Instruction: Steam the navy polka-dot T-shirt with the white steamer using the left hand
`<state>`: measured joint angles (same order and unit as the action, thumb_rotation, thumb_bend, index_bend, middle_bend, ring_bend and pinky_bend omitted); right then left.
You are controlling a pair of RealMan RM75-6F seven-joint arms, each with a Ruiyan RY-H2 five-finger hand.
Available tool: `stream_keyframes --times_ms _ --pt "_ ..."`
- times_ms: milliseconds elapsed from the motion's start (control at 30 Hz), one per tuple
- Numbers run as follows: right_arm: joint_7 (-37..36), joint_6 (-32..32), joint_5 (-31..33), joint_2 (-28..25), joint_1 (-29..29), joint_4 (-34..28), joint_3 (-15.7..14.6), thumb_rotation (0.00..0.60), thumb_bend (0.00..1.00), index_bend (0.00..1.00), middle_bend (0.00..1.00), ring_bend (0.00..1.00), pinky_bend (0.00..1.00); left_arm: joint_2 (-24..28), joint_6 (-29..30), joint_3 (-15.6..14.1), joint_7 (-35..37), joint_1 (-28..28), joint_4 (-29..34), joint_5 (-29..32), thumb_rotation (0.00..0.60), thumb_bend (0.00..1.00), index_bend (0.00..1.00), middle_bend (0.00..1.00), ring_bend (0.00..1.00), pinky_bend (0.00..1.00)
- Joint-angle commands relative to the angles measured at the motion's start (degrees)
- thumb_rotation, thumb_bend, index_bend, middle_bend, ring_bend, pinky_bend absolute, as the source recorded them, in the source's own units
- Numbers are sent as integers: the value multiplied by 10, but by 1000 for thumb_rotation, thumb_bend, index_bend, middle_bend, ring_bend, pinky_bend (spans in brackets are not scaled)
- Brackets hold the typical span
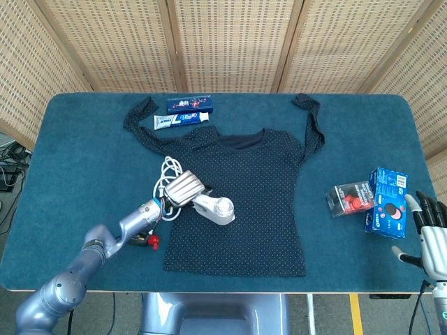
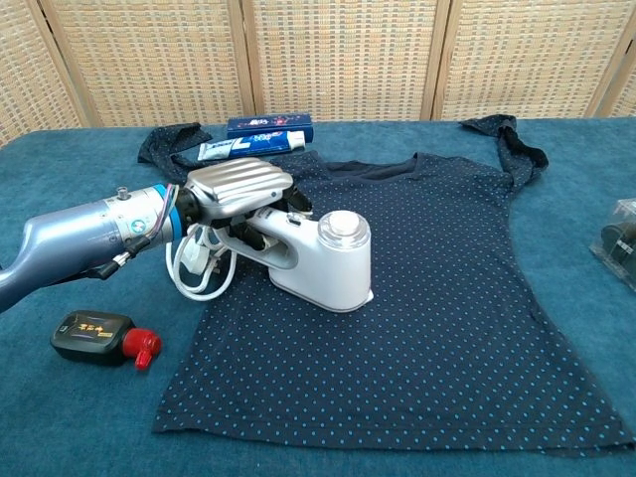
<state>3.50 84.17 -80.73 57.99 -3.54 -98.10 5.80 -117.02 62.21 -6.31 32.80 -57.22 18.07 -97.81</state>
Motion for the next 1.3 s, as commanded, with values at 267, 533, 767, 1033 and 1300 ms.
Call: stream_keyframes --times_ms 267,533,767,1033,1300 --pt "-2 3 -3 -2 1 -2 -1 600 0 0 0 0 0 -7 11 -1 3 -9 37 -6 600 725 1000 903 823 973" --pt "0 4 -5 -1 1 -3 -2 600 0 0 0 0 0 -8 29 -17 -4 -10 74 -25 600 720 1000 903 823 973" --pt "4 1 -5 0 0 -3 -3 600 0 0 0 0 0 3 48 -33 -15 -8 98 -45 600 721 1000 903 823 973" --pt "7 2 -7 1 0 -6 -4 600 0 0 0 0 0 15 44 -42 -32 -2 96 -51 600 720 1000 903 823 973" --pt "7 3 -9 0 1 -7 -5 600 0 0 0 0 0 36 43 -47 -36 14 78 -49 600 720 1000 903 823 973"
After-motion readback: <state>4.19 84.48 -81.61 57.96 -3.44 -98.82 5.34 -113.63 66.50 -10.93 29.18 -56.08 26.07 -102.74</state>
